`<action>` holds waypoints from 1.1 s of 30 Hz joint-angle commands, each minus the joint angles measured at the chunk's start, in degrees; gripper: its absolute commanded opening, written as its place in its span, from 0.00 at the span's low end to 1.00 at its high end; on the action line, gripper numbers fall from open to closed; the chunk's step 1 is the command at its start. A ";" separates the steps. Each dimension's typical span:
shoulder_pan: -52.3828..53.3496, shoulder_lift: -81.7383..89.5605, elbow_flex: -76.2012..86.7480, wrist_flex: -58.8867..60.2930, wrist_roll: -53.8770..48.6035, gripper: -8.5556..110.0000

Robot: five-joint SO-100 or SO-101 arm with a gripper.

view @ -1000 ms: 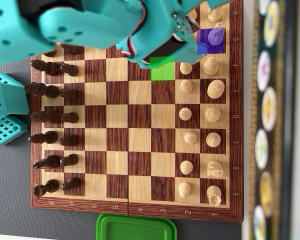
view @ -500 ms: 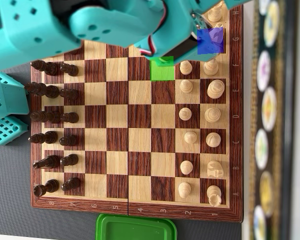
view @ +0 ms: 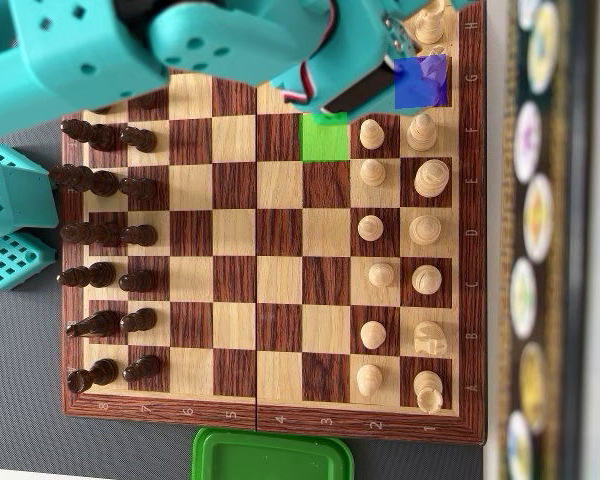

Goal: Play chess

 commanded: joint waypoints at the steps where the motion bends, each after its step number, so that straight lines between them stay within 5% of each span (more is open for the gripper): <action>1: -0.26 0.70 -3.25 -0.26 0.09 0.20; 33: 0.35 -5.19 -7.38 -0.35 0.00 0.20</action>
